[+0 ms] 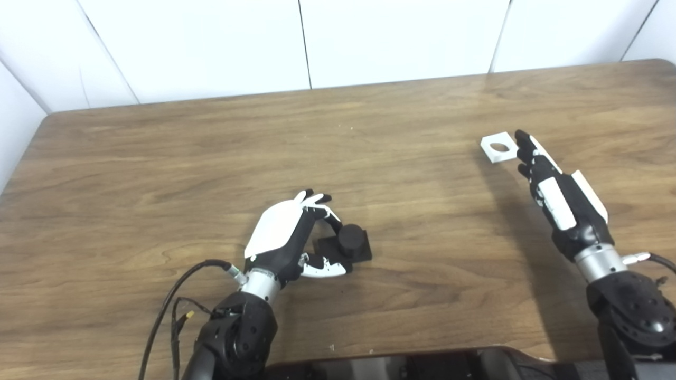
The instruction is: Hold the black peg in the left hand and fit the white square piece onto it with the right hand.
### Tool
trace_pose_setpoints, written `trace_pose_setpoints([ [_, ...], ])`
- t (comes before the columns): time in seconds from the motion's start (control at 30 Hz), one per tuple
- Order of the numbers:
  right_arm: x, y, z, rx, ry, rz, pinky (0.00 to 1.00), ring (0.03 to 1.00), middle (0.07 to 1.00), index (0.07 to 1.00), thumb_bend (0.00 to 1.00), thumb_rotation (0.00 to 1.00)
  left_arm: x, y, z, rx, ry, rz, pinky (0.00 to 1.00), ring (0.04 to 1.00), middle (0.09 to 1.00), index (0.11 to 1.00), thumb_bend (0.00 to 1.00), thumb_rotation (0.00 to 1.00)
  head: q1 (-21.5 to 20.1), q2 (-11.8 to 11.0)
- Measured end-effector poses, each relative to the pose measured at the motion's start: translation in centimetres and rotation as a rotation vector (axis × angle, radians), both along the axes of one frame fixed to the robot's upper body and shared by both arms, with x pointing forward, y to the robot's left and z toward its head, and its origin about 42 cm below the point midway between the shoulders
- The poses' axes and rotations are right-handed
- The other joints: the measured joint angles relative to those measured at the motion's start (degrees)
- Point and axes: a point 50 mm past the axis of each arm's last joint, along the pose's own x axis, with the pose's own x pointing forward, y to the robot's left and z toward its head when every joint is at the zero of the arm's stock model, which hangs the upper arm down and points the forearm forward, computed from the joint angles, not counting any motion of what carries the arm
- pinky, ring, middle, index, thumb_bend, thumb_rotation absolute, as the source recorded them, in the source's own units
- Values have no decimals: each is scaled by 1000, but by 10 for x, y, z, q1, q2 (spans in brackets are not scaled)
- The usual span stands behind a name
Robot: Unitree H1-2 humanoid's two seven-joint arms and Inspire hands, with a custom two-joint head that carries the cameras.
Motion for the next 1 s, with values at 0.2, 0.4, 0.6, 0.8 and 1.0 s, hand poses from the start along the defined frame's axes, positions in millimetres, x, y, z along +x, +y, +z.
trace_pose_setpoints([
  [0.2, 13, 4, 16, -14, -35, -3, 994, 1000, 1000, 952, 719, 878, 0, 0, 0, 7, 2, -5, 918, 995, 912, 493, 504, 83, -7, -1],
  [0.4, 24, 5, 27, -10, -61, -3, 1000, 1000, 1000, 951, 725, 835, 0, 0, 0, 8, 1, -7, 913, 998, 915, 494, 503, 83, -12, -5],
  [0.6, 40, -3, 49, -58, -105, 4, 954, 994, 984, 911, 702, 707, 0, 1, 0, 13, -3, -12, 917, 997, 914, 494, 503, 84, -14, -7],
  [0.8, 65, -19, 71, -264, -122, -30, 971, 998, 985, 864, 797, 440, 0, 0, 0, 12, -6, -14, 940, 999, 913, 493, 504, 83, -11, -10],
  [1.0, 79, -32, 80, -575, -74, 3, 975, 1000, 1000, 819, 892, 336, 0, -1, 0, 10, -9, -12, 950, 995, 909, 492, 505, 82, -11, -11],
])
